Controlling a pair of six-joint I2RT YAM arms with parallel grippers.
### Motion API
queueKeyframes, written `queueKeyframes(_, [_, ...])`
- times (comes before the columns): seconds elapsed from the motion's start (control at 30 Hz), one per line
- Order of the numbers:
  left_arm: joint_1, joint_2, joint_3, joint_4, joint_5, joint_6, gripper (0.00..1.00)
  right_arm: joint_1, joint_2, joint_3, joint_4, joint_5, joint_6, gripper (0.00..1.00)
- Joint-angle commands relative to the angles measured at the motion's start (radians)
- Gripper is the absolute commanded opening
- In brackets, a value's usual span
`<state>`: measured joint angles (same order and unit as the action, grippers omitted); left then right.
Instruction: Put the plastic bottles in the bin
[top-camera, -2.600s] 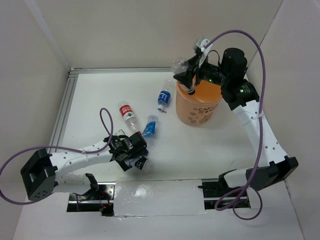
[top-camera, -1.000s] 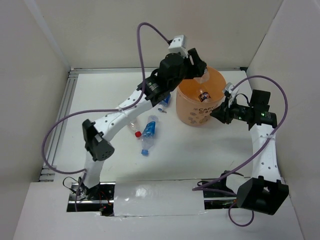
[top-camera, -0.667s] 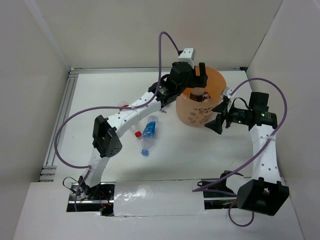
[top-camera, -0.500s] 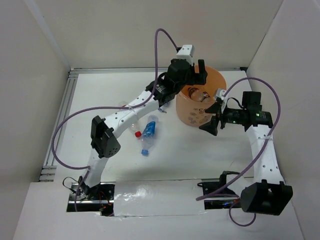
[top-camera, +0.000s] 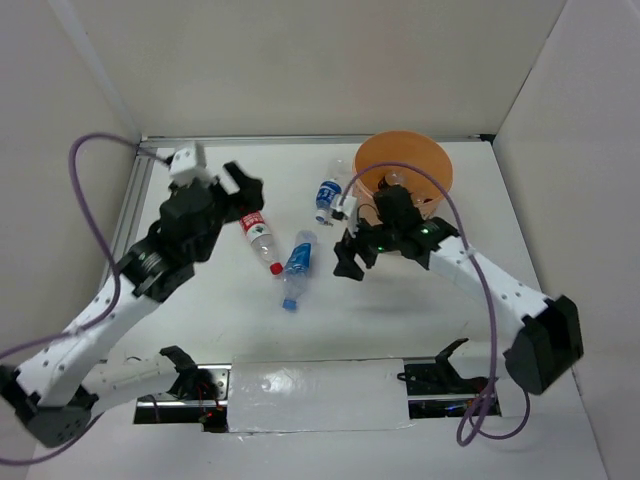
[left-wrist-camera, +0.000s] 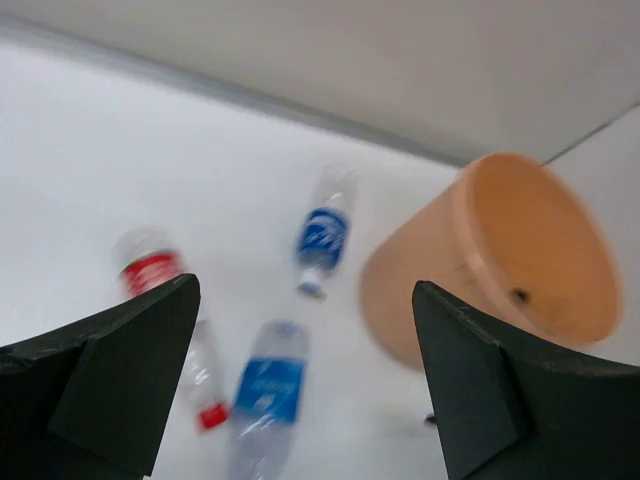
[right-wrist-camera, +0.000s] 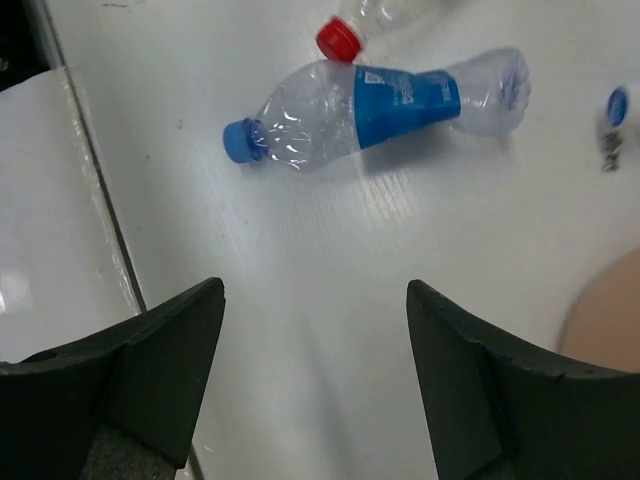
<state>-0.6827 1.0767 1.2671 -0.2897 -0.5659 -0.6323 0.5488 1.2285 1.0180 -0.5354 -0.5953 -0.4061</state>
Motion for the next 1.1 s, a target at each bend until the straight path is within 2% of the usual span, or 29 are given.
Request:
queueKeyframes(0.0, [0.02,-0.159,-0.227,-0.208,-0.051,-0.17,1.0,0.075,0.124,0.08,0.127,0.193,0.257,0.8])
queueKeyframes(0.03, [0.02,-0.208,-0.262,-0.239,-0.051,-0.197,1.0,0.091,0.159,0.1,0.14,0.215,0.307,0.8])
queueKeyframes(0.07, [0.02,-0.254,-0.293,-0.268,-0.051,-0.246,1.0,0.13,0.219,0.132,0.153,0.256,0.432,0.8])
queueKeyframes(0.1, [0.02,-0.332,-0.343,-0.296,-0.051,-0.271,1.0,0.151,0.245,0.145,0.166,0.346,0.491,0.83])
queueKeyframes(0.13, [0.02,-0.365,-0.363,-0.345,-0.051,-0.292,1.0,0.169,0.297,0.158,0.166,0.374,0.563,0.85])
queueKeyframes(0.2, [0.02,-0.438,-0.402,-0.379,-0.051,-0.331,0.99,0.197,0.348,0.198,0.176,0.441,0.637,0.9])
queueKeyframes(0.27, [0.02,-0.466,-0.414,-0.422,-0.051,-0.343,0.99,0.197,0.412,0.223,0.176,0.442,0.737,0.93])
queueKeyframes(0.4, [0.011,-0.486,-0.434,-0.456,-0.042,-0.371,0.99,0.146,0.514,0.273,0.239,0.402,0.861,0.94])
queueKeyframes(0.6, [0.011,-0.474,-0.456,-0.445,-0.006,-0.394,0.99,0.137,0.644,0.316,0.275,0.42,0.908,0.93])
queueKeyframes(0.73, [0.002,-0.437,-0.483,-0.408,0.015,-0.394,1.0,0.126,0.733,0.349,0.305,0.382,0.908,0.83])
queueKeyframes(0.8, [0.002,-0.426,-0.483,-0.382,0.015,-0.394,1.0,0.135,0.743,0.349,0.305,0.411,0.908,0.73])
queueKeyframes(0.83, [0.002,-0.417,-0.483,-0.382,0.015,-0.394,1.0,0.135,0.752,0.349,0.305,0.442,0.897,0.63])
queueKeyframes(0.87, [0.002,-0.417,-0.483,-0.367,0.015,-0.38,1.0,0.135,0.752,0.349,0.305,0.453,0.885,0.63])
queueKeyframes(0.9, [0.002,-0.406,-0.492,-0.346,0.006,-0.366,1.0,0.135,0.74,0.34,0.305,0.465,0.869,0.51])
queueKeyframes(1.0, [0.002,-0.373,-0.514,-0.301,0.006,-0.354,1.0,0.135,0.682,0.329,0.295,0.514,0.811,0.33])
queueKeyframes(1.07, [0.002,-0.347,-0.525,-0.257,0.006,-0.354,1.0,0.149,0.649,0.329,0.285,0.549,0.765,0.29])
